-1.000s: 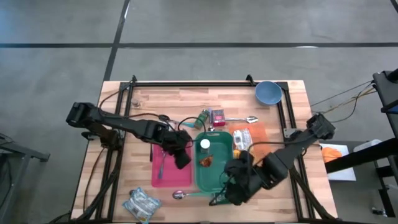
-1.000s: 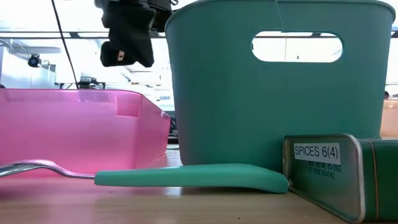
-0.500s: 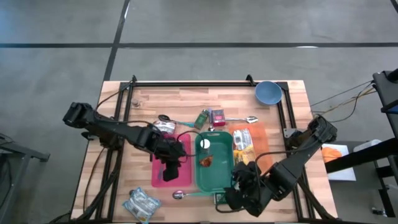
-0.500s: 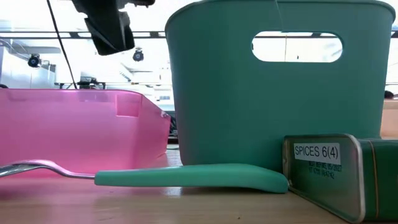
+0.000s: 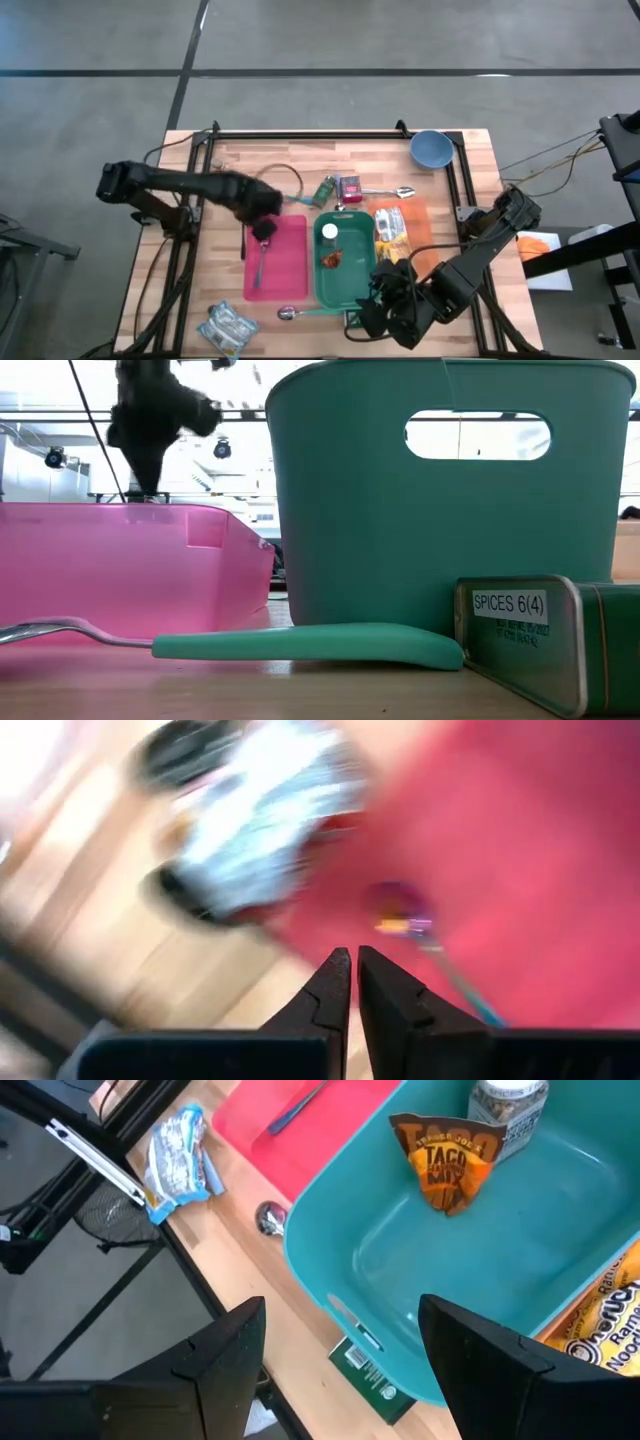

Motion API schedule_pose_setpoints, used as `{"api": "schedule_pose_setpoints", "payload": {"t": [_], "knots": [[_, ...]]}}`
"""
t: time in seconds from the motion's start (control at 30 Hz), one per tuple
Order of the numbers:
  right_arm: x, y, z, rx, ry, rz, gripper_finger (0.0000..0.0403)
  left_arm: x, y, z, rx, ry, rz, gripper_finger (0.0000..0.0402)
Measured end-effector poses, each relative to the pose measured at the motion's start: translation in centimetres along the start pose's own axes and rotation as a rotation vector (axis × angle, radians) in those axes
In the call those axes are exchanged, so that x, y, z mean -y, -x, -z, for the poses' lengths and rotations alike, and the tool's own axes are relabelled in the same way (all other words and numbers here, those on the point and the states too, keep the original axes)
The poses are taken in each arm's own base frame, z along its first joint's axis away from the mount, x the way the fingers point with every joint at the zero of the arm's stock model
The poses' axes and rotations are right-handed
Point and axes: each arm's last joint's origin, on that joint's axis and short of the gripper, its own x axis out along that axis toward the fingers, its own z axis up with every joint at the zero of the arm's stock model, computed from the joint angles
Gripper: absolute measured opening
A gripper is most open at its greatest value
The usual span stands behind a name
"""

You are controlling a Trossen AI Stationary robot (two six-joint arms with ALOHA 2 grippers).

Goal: Pick & Place Food Item
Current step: Put the black spoon into the pink bin

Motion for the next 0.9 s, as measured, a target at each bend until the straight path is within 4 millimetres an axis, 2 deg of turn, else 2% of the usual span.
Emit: {"api": "schedule_pose_setpoints", "payload": {"t": [0.13, 0.33, 0.5, 0.63, 0.9], "knots": [[0.0, 0.0, 0.0, 0.001, 0.000, -0.001, 0.0258, -3.0, -1.2, 0.0, -0.039, 0.190, -0.047, 0.0025], [0.0, 0.0, 0.0, 0.001, 0.007, -0.004, 0.0258, -5.3, -3.8, 2.1, -0.109, 0.315, -0.047, 0.0025], [-0.1, 0.0, 0.0, 0.001, 0.029, -0.005, 0.0258, -5.9, -6.3, 3.6, -0.166, 0.384, -0.006, 0.0025], [-0.1, 0.0, 0.0, 0.002, 0.044, -0.006, 0.0258, -5.7, -8.1, 3.9, -0.174, 0.414, 0.052, 0.0025], [-0.1, 0.0, 0.0, 0.001, 0.046, -0.007, 0.0258, -6.4, -10.2, 4.1, -0.169, 0.483, 0.074, 0.0026]]}}
